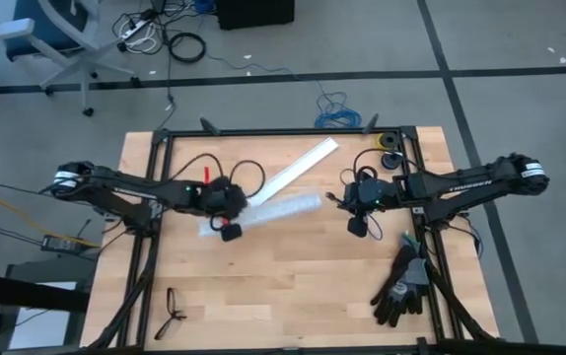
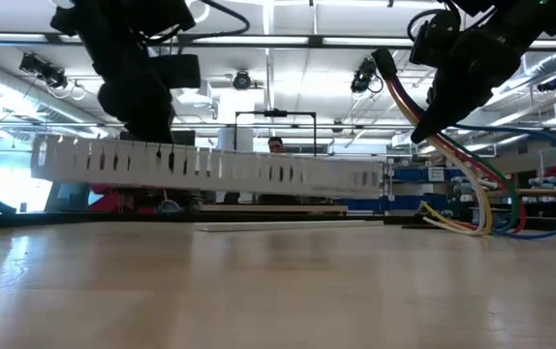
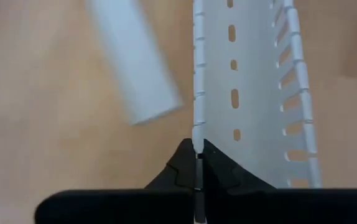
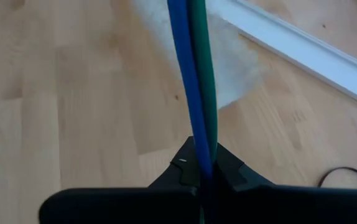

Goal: Ziptie cables
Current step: Wrap the cable wires with the black zip tie

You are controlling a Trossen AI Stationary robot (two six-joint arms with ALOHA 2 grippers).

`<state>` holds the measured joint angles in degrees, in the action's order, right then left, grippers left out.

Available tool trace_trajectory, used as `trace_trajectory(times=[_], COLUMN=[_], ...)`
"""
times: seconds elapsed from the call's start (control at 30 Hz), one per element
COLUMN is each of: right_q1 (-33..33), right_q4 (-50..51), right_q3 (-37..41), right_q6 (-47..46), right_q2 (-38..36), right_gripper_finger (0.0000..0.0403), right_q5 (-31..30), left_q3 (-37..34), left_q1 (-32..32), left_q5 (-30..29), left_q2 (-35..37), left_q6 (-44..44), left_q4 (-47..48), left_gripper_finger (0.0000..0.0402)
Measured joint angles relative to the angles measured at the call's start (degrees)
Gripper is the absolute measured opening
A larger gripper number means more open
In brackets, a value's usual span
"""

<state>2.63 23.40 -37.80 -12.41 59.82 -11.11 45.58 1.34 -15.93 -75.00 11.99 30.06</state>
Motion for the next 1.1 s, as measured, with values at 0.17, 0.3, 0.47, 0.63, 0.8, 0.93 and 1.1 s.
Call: trace_trajectory(times=[0.17,0.3,0.47,0.63,0.8,0.93,1.1], right_q1=[0.00,0.00,0.00,0.02,0.02,0.02,0.02], right_q4=[0.42,0.36,0.36,0.47,0.46,0.34,0.34], right_q3=[0.00,0.00,0.00,0.00,0.00,0.00,0.00], right_q6=[-0.01,-0.01,-0.06,-0.49,-0.49,-0.50,-0.50], right_q2=[-0.02,-0.01,-0.01,0.01,0.04,0.04,0.04], right_gripper_finger=[0.0000,0.0000,0.0000,0.0000,0.0000,0.0000,0.0000], right_q5=[-0.01,-0.02,-0.24,-0.22,-0.22,-0.24,-0.26], left_q3=[0.07,0.06,-3.48,-10.52,-15.87,-17.71,-17.79], left_q1=[-4.48,-9.47,-15.41,-18.77,-19.10,-19.12,-19.10], left_q5=[-5.36,-6.06,-5.94,-2.86,-2.32,-2.13,0.25], left_q2=[5.08,7.17,7.51,7.40,7.41,7.40,7.43], left_q6=[1.34,2.09,2.18,5.20,11.22,14.79,15.54], left_q4=[4.94,8.03,5.94,-0.46,-7.44,-9.46,-9.57], left_gripper_finger=[0.0008,0.0008,0.0008,0.0008,0.0011,0.0039,0.0071])
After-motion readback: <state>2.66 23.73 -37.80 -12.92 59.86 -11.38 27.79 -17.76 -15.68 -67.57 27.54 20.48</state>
